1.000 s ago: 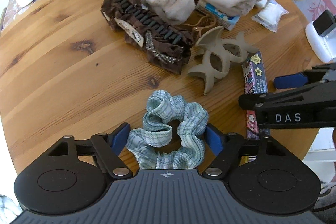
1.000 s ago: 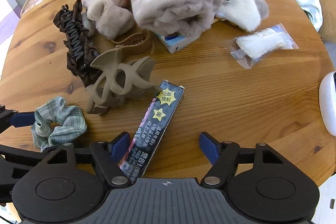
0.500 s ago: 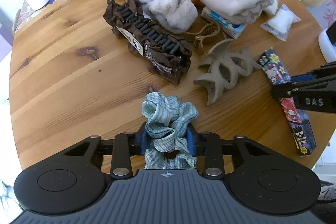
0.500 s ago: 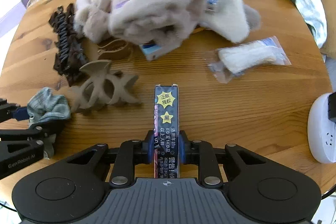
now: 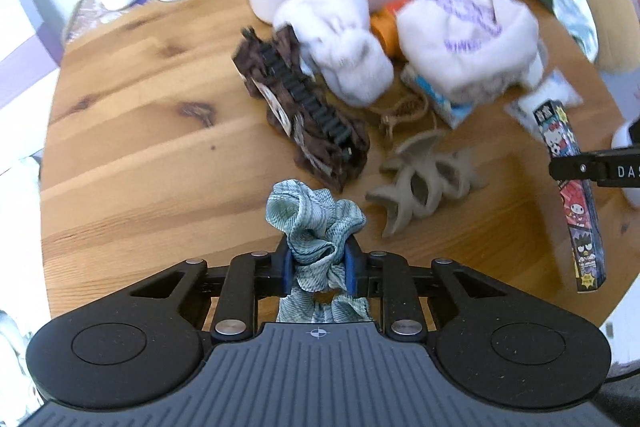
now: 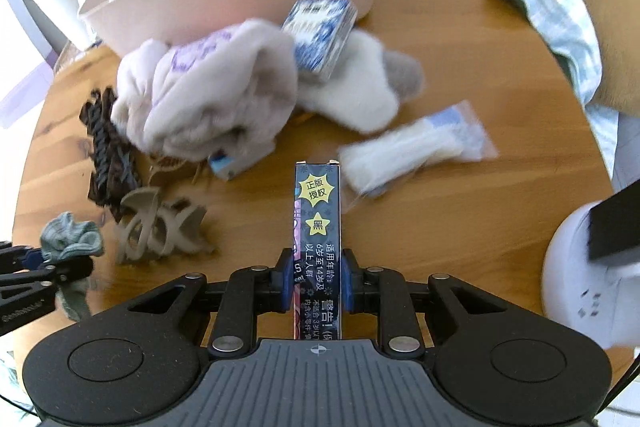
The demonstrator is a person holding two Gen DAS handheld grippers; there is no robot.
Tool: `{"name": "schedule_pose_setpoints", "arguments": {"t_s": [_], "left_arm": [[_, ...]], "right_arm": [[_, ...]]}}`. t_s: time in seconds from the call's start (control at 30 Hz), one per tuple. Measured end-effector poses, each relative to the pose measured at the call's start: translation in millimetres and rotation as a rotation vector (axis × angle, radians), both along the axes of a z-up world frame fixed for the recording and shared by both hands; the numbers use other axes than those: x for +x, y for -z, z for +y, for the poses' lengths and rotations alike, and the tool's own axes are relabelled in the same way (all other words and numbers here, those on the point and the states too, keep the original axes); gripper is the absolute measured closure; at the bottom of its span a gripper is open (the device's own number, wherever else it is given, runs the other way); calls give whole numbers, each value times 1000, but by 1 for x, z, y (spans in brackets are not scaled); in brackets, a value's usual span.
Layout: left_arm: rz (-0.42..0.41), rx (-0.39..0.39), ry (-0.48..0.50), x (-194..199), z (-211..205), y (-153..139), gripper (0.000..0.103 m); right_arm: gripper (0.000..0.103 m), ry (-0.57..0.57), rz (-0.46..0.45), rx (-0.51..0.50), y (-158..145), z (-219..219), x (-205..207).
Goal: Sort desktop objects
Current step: 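Carry the scrunchie with the left gripper into the basket while the right gripper carries the carton there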
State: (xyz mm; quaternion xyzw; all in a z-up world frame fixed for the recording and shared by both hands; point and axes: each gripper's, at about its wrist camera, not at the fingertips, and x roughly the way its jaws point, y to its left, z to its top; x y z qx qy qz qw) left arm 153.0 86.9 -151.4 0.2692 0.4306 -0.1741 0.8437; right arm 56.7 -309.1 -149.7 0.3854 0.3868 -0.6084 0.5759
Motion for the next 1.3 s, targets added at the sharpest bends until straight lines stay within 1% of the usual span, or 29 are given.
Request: {"name": "schedule_pose_setpoints", "arguments": {"t_s": [0.1, 0.23, 0.3, 0.43, 0.53, 0.67, 0.77, 0.87, 1.0, 1.07, 1.17, 1.3], "left_arm": [[-37, -23, -11, -1, -2, -13, 79], [-91, -56, -19, -6, -8, -32, 79], [-118, -70, -20, -7, -13, -41, 79], [-158, -96, -22, -5, -24, -54, 79], [-203, -117, -18, -7, -37, -64, 79], [-276, -133, 27, -14, -60, -79, 79], [-312, -137, 66, -13, -81, -90, 79], [-339, -122, 112, -7, -101, -99, 79], [-397, -107, 173, 2, -128, -115, 79], [-416, -107, 185, 8, -138, -120, 79], [-419, -113, 195, 21, -153, -120, 79], [-432, -93, 188, 35, -171, -112, 79]], "right_arm": [[81, 11, -24, -17, -9, -4, -14], [81, -14, -14, -47, -21, -11, -30], [81, -13, -15, -60, -23, -18, -34], [81, -25, -24, -95, -38, -28, -45], [81, -72, -11, -129, -51, -39, -47], [81, -116, 4, -187, -71, -58, -53], [81, -148, 4, -220, -86, -72, -56], [81, -152, -31, -234, -100, -90, -60], [81, -192, -14, -282, -117, -108, -58], [81, -193, -27, -296, -123, -119, -59], [81, -199, -57, -304, -128, -134, -59], [81, -228, -62, -322, -133, -148, -54]]}}
